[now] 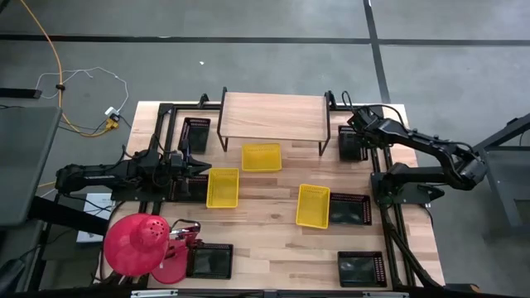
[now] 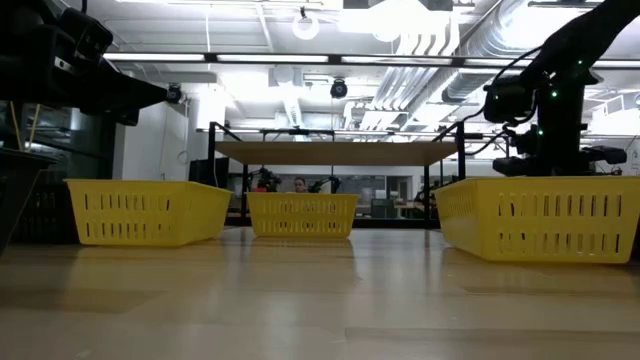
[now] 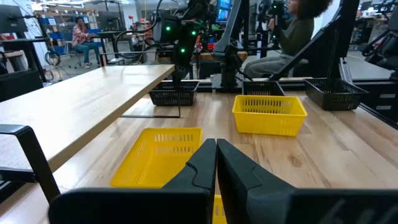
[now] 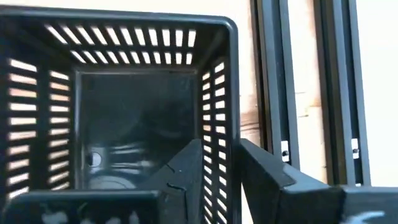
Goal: Stack baskets on shelf by color
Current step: Put the black bin on the shelf
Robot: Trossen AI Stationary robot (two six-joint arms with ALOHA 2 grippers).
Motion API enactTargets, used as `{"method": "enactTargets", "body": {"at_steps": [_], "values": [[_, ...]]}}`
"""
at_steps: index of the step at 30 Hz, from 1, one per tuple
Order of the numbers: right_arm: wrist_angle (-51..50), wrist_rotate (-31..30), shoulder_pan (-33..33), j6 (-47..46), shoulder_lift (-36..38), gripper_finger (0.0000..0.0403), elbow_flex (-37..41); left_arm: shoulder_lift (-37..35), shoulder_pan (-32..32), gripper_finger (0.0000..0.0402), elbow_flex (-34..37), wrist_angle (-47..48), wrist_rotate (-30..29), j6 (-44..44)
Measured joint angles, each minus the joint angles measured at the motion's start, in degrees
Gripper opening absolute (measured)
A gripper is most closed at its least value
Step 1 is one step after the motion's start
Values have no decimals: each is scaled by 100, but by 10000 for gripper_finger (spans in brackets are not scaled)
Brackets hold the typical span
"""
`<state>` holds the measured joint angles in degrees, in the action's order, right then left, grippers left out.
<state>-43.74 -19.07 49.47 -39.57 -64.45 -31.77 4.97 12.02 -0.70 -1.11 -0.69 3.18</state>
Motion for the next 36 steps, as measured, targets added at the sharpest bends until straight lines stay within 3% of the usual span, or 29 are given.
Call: {"method": "enactTargets", "body": {"at_steps": [5,12,20,24,28,33,36], "values": [[-55,3,-1,90,0,13,-132,0,-1,3,-1,1,0,0],[-940,-404,-202,159,54,5,-854,0,1,3,2,-1,0,0],[-2314,-1396,-759,-6,640,2,-2889,0,1,3,2,-1,0,0],[-1851,-1597,-1415,-102,956,1,-3598,0,1,3,0,-1,0,0],[-957,-1371,-2098,-215,999,1,-3693,0,1,3,-1,0,0,0],[-244,-1144,-2832,-423,361,1,-3681,0,2,3,-1,1,0,0],[254,-697,-3055,-429,-58,0,-3717,0,1,3,-1,0,0,0]]}}
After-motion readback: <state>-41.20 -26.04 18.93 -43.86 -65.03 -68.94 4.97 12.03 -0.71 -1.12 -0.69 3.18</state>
